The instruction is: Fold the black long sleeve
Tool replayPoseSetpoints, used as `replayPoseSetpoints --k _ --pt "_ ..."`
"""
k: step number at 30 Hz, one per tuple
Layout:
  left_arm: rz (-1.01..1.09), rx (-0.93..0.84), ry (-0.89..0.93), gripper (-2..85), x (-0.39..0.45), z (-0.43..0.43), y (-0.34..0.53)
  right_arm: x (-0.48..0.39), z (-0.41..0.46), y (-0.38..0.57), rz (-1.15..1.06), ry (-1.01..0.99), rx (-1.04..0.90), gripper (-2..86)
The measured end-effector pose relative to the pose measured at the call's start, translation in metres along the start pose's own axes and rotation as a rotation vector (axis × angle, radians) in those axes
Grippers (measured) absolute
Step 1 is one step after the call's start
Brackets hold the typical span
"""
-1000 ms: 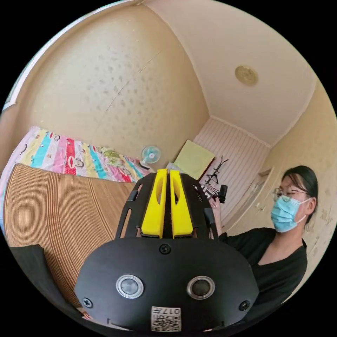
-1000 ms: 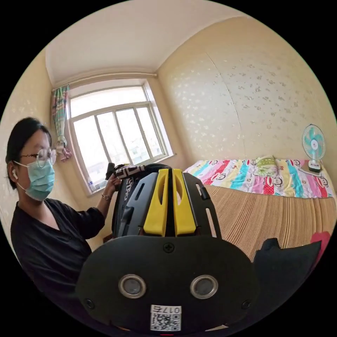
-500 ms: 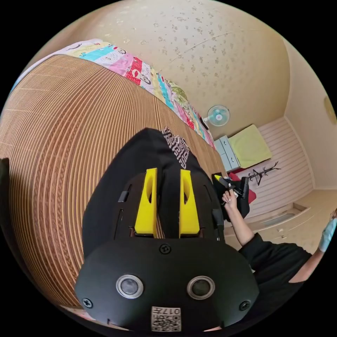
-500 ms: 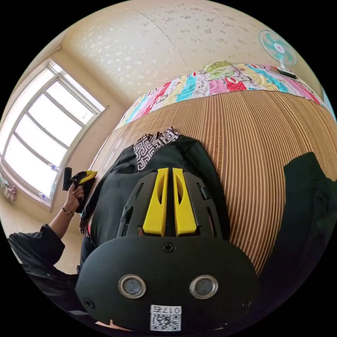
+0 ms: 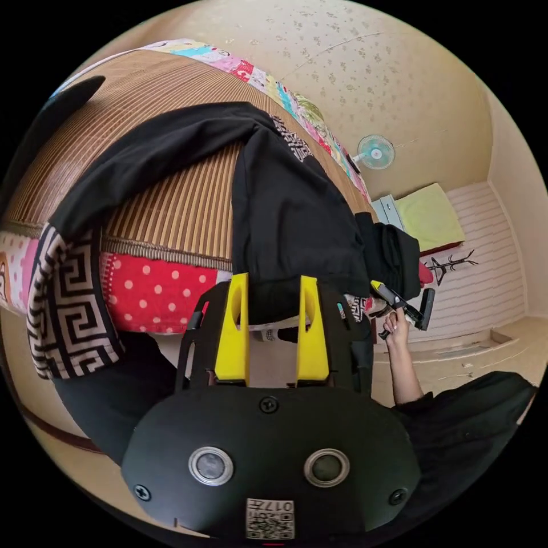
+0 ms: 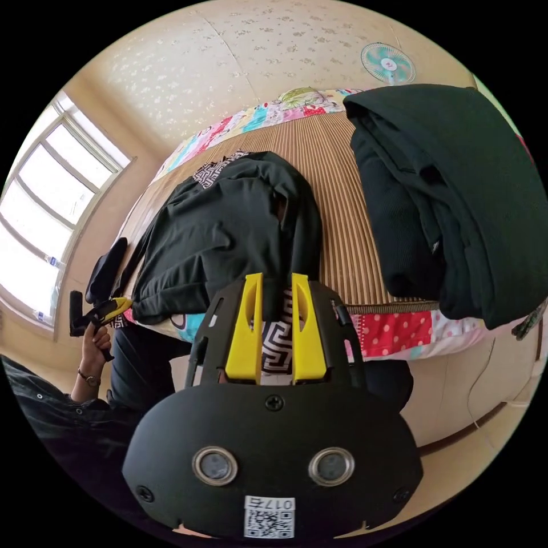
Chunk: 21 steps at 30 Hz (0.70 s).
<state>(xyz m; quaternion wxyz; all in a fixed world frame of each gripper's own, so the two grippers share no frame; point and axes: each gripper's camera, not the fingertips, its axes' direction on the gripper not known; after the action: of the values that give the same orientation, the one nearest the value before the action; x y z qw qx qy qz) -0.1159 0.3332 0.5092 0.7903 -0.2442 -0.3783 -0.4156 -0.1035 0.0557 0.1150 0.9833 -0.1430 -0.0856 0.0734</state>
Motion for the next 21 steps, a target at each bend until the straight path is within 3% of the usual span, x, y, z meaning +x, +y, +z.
replayPoseSetpoints --k 4,8,15,21 --pt "0.028 -0.057 -0.072 6.0 0.003 -0.022 -0.007 -0.005 0.003 0.005 -0.049 0.024 -0.027 4.5" --pt "0.129 -0.005 0.095 1.5 0.005 -0.101 0.007 -0.001 -0.026 0.009 -0.072 -0.042 0.048 2.3" --pt "0.232 0.007 0.187 -0.8 -0.005 -0.247 0.047 0.024 -0.088 0.014 -0.184 -0.397 0.058 1.4" --pt "0.119 -0.082 -0.01 -0.3 -0.038 -0.259 0.083 0.033 -0.059 0.02 -0.219 -0.202 -0.227 1.3"
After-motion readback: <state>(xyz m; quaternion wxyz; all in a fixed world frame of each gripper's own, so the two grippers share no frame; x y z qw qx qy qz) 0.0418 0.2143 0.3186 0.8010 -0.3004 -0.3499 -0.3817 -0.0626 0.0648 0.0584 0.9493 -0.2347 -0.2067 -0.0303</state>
